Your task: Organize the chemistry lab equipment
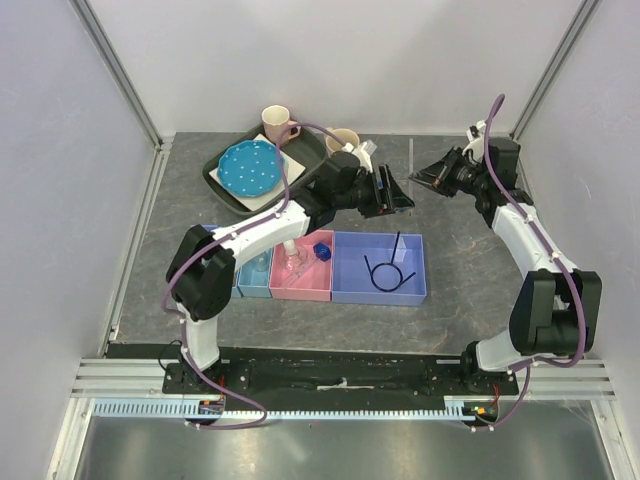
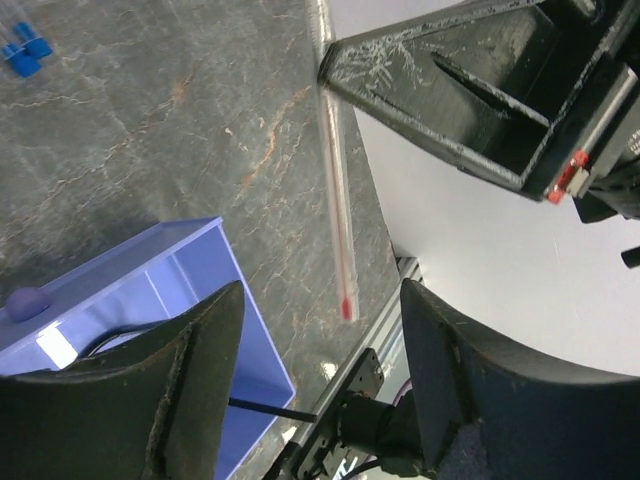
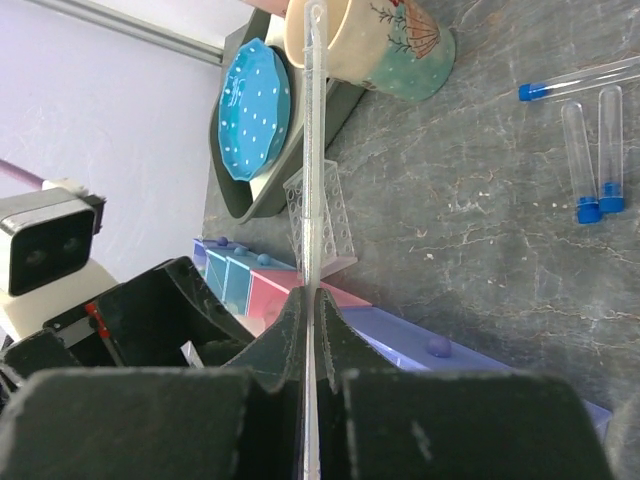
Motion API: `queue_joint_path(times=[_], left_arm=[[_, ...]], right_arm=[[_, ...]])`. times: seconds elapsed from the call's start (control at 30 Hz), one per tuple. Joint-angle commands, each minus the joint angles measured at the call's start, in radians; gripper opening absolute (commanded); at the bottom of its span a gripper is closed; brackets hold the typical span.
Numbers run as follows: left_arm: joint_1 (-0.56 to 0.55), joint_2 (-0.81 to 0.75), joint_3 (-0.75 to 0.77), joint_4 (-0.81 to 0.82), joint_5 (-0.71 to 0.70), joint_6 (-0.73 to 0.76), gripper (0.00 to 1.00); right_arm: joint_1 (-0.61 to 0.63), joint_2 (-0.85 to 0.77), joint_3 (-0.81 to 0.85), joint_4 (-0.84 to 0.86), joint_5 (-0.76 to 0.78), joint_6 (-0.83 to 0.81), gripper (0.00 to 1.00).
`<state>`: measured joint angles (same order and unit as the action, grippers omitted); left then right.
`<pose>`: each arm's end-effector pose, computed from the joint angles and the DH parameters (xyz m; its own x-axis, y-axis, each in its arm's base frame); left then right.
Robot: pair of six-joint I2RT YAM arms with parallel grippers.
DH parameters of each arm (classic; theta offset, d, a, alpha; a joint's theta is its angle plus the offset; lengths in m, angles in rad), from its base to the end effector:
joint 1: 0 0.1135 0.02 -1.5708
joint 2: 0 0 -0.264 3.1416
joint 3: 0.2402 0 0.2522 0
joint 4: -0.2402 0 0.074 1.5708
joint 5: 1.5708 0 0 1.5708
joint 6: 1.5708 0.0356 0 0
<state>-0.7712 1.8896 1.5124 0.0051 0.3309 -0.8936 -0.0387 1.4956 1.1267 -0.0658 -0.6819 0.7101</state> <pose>0.3167 -0.3240 0.2906 -0.8462 -0.2053 -0.4917 0.3459 0.4902 -0.8000 0.3431 0.0092 0.3016 -0.6719 0.5325 -0.5147 -0.1360 0.5944 0.7926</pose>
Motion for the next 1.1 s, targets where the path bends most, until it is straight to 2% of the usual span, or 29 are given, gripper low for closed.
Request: queue_joint_path(times=[0.0,0.23,0.37,0.53,0.57,0.67,0.8,0.9,1.0,1.03,1.07], left_arm=[[-0.016,0.035,0.072,0.036,-0.024,-0.054,0.67],[-0.016,0.066,0.094,0.012,-0.069,-0.054,0.58],[-0.016,0.082,0.114,0.012,-0.059,-0.064,0.49],[-0.016,0.083,0.115,0.013,-0.052,-0.064,0.31],[-0.016,0.083,0.114,0.013,-0.049,-0.064,0.23],[-0.016,0.075,0.106,0.013,-0.046,-0.059,0.08],[-0.01,0.046,0.082,0.016,-0.046,-0.047,0.02],[0.0,-0.001,0.036,0.027,-0.049,-0.021,0.02],[0.015,-0.076,-0.03,0.029,-0.05,0.019,0.02],[0.021,-0.099,-0.062,0.021,-0.05,0.033,0.02],[0.03,-0.119,-0.079,0.013,-0.053,0.048,0.02]], right_arm=[[0.011,-0.044,-0.015,0.049,-0.024,0.031,0.04],[0.022,-0.067,-0.028,0.058,-0.03,0.043,0.04],[0.031,-0.071,-0.038,0.06,-0.024,0.04,0.04],[0.033,-0.074,-0.042,0.057,-0.022,0.035,0.04],[0.033,-0.075,-0.044,0.058,-0.021,0.035,0.04],[0.033,-0.084,-0.048,0.057,-0.021,0.032,0.04],[0.065,-0.094,-0.053,0.058,-0.019,0.009,0.07],[0.068,-0.104,-0.059,0.058,-0.036,-0.032,0.13],[0.071,-0.123,-0.062,0.058,-0.088,-0.096,0.3],[0.072,-0.133,-0.067,0.057,-0.1,-0.112,0.4],[0.072,-0.138,-0.068,0.058,-0.122,-0.148,0.45]])
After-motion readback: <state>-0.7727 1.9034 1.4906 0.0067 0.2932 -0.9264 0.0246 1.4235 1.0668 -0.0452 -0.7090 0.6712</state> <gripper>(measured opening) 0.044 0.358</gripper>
